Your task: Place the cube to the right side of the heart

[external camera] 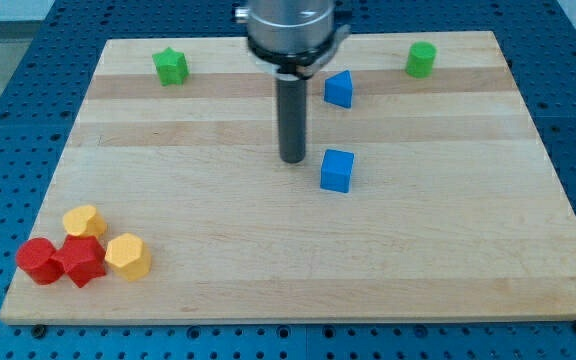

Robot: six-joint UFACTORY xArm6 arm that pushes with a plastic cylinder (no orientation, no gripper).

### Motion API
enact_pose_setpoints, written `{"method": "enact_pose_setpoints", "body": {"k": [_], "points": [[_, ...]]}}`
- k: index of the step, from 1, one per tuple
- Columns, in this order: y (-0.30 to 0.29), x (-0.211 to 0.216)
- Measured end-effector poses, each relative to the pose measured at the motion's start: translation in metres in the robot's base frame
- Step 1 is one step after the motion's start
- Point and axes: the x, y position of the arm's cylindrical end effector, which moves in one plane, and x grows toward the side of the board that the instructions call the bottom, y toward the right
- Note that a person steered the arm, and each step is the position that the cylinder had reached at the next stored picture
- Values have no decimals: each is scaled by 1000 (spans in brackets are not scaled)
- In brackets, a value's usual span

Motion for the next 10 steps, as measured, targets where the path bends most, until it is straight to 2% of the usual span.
{"method": "enact_pose_setpoints", "body": {"k": [2,3,5,6,8,9,10], "points": [[130,-1],[134,19],[-27,24],[-46,24],[91,19],[89,42],[17,45]]}}
